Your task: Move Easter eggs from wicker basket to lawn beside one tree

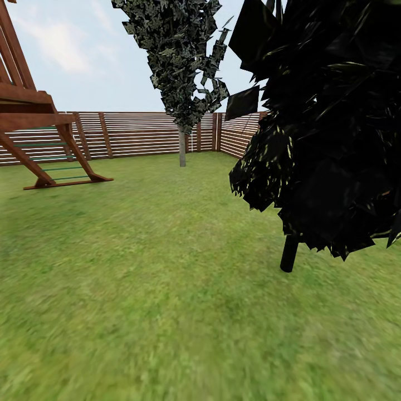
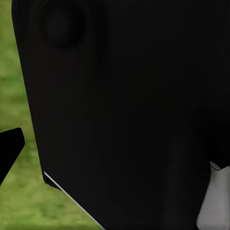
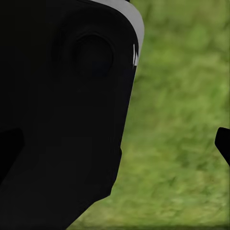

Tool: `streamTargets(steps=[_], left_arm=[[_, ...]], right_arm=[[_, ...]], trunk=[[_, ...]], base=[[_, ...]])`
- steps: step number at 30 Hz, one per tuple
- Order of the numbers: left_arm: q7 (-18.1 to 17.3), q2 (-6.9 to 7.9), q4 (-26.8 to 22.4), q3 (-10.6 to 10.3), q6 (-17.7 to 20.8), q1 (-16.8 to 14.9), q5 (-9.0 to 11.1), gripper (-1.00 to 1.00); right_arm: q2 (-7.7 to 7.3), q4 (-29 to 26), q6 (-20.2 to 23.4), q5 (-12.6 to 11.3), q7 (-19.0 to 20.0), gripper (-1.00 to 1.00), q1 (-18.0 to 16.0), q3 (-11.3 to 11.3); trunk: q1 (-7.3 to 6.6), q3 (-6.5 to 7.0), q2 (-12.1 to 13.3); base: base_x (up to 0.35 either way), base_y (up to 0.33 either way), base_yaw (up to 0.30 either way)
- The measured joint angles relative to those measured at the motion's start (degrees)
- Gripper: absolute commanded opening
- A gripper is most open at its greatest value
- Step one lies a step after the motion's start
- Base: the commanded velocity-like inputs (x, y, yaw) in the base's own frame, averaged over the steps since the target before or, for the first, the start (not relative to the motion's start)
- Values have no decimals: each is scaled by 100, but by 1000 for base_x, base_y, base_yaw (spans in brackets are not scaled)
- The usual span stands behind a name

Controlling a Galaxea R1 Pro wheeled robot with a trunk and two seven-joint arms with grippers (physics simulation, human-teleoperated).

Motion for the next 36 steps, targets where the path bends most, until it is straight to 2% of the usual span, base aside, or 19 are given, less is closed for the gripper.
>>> streamTargets(steps=[36], left_arm=[[0, -1, 0, 0, 2, 0, -4, 100]], right_arm=[[0, 0, 0, 0, -1, 100, 0, 0]], trunk=[[0, 0, 0]], base=[[0, 0, 0]])
